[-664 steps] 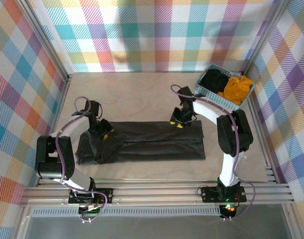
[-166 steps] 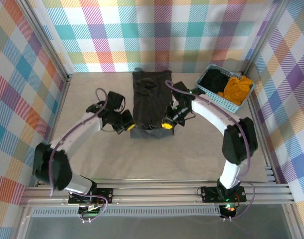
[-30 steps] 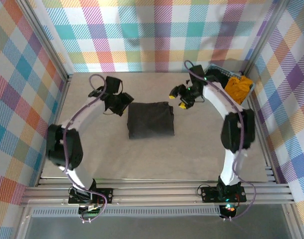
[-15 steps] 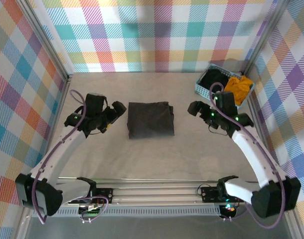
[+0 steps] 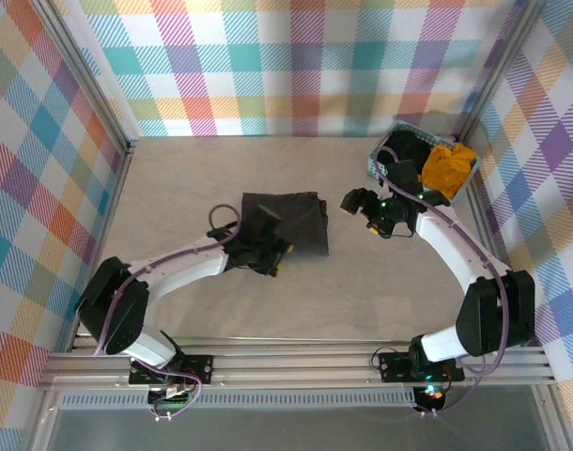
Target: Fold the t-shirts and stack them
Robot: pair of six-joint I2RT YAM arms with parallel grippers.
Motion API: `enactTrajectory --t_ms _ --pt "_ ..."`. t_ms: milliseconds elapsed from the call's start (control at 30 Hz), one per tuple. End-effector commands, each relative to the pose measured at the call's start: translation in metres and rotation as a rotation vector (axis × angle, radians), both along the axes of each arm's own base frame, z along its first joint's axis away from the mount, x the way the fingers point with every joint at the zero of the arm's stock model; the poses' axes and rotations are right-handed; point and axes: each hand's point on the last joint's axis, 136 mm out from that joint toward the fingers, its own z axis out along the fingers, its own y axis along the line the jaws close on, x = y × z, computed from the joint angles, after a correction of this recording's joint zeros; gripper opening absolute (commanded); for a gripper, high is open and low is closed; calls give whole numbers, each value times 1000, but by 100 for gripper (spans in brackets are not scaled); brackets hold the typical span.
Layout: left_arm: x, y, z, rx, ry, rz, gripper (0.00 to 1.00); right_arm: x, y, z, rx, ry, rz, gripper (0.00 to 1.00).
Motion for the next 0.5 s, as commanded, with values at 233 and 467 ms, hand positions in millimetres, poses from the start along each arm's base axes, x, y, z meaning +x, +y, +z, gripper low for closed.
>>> enactTrajectory --t_ms 233,467 --pt "55 -45 -31 -95 -38 279 78 -42 -13 24 42 -28 10 91" --pt "80 -37 -63 -10 -49 319 44 -55 -16 23 54 -19 8 91"
